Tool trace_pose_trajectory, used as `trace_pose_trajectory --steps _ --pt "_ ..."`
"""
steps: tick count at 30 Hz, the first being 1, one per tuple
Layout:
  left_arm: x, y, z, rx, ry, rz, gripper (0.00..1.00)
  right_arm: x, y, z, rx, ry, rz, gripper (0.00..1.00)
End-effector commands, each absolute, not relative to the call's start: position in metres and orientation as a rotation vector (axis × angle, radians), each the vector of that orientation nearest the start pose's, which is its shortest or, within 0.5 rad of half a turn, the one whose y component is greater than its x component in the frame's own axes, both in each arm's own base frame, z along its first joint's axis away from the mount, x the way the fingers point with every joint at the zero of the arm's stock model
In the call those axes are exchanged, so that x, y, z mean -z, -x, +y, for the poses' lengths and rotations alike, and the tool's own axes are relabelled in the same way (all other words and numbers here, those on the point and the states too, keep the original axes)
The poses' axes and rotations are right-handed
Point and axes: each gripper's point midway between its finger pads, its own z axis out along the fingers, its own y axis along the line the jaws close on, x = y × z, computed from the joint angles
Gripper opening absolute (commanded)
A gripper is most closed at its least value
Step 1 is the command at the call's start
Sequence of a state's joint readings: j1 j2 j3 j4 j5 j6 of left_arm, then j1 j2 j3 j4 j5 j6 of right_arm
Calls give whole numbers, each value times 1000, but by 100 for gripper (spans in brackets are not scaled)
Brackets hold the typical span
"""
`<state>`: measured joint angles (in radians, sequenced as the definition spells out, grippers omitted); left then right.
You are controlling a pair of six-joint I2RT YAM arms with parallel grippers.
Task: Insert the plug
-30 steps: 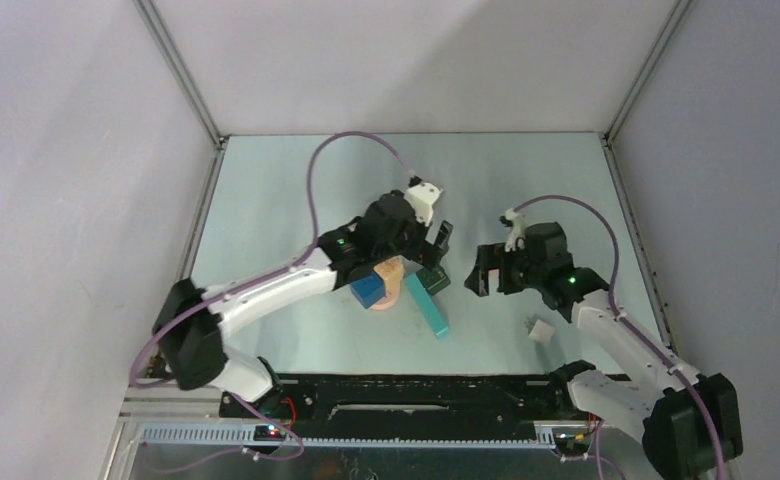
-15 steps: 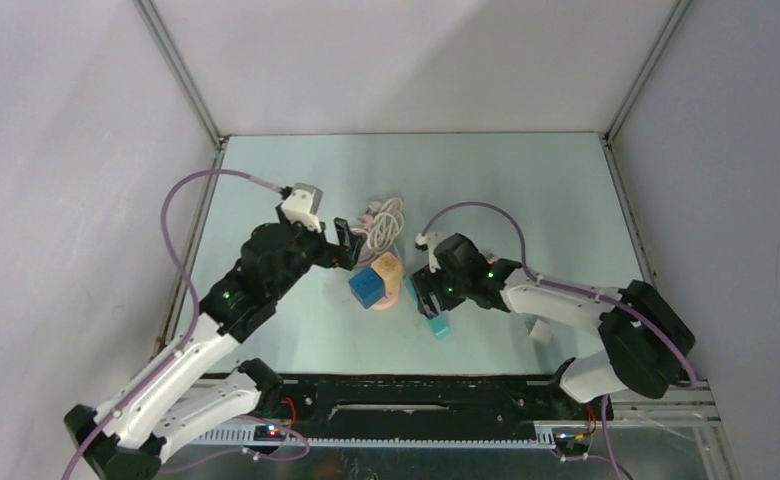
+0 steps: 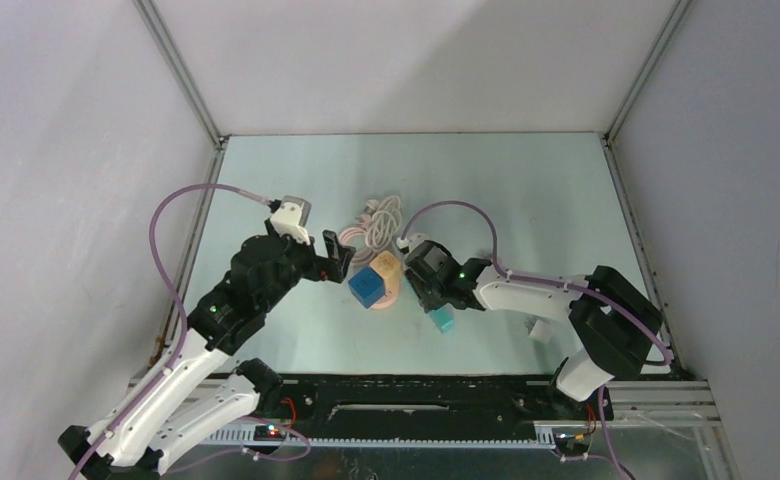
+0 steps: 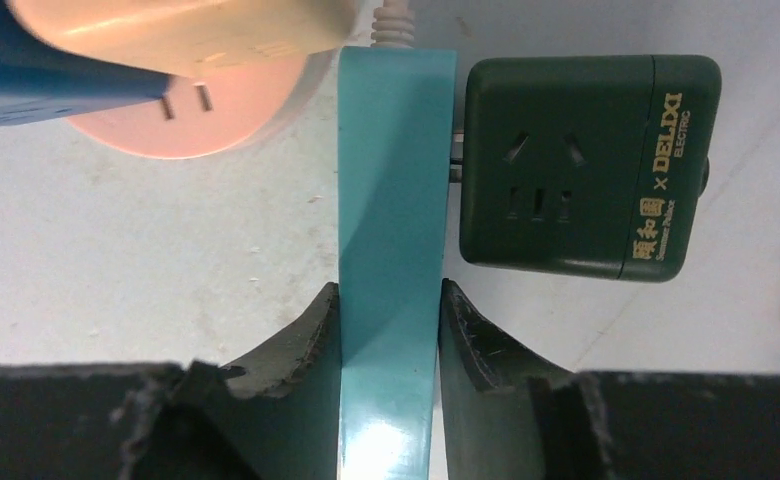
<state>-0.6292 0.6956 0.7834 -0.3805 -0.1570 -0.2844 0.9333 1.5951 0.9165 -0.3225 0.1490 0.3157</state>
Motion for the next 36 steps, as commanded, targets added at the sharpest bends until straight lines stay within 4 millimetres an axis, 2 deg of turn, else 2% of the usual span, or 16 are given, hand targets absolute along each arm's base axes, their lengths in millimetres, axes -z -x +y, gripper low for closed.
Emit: trace_pose_trajectory --steps 1,7,11,15,21,26,36 --pt "-247 -238 -147 460 -187 1889 100 -42 -249 238 39 626 2435 0" --pt "-236 -238 -150 468 -191 1915 100 -56 -270 195 324 553 2353 0" --pt "-232 -239 -151 473 -185 1922 100 -61 -277 185 520 553 2292 0" --pt "-230 -239 -153 477 -194 1929 100 -53 -277 190 621 592 2285 0" --pt "-229 -239 -152 472 -196 1933 100 -30 -265 215 641 640 2333 0" --pt "-232 -239 -149 454 -199 1930 100 -13 -250 232 619 702 2356 27" --pt "-244 -240 -144 437 -191 1908 100 0 -231 248 542 772 2405 52"
